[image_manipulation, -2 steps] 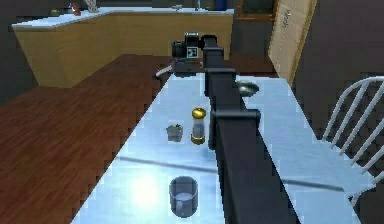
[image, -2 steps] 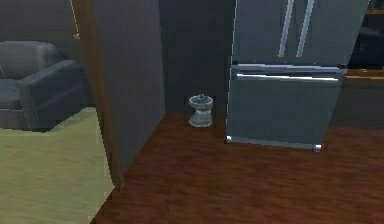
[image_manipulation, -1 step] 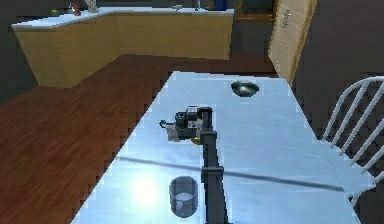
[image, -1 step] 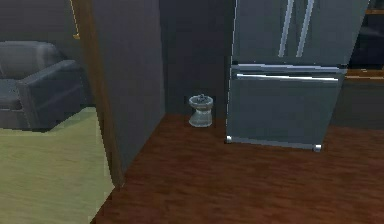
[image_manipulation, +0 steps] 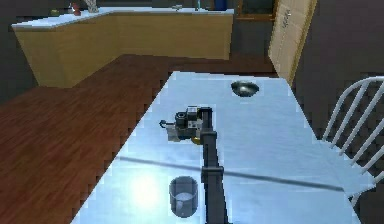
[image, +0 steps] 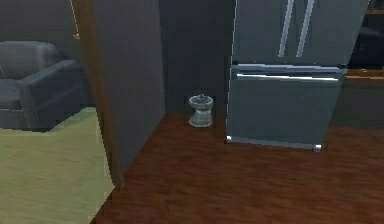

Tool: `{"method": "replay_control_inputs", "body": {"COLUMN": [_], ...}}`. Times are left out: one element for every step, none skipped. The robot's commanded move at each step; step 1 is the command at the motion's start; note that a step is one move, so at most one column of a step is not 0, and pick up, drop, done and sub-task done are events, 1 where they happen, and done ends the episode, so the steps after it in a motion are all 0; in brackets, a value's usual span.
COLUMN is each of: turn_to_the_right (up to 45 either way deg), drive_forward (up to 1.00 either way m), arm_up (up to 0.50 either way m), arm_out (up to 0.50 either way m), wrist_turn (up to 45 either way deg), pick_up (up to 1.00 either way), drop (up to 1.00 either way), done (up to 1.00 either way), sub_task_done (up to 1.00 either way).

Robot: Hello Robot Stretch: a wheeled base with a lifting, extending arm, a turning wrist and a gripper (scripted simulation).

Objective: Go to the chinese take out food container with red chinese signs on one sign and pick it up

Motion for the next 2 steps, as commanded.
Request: {"method": "replay_control_inputs", "body": {"turn_to_the_right": [0.0,0.0], "drive_forward": [0.0,0.0], "arm_up": [0.1,0.0], "arm_out": [0.0,0.0], "wrist_turn": [0.0,0.0], "pick_up": [0.0,0.0], "drop": [0.0,0.0], "done": [0.0,1.0], "sub_task_done": [0.0,0.0]}}
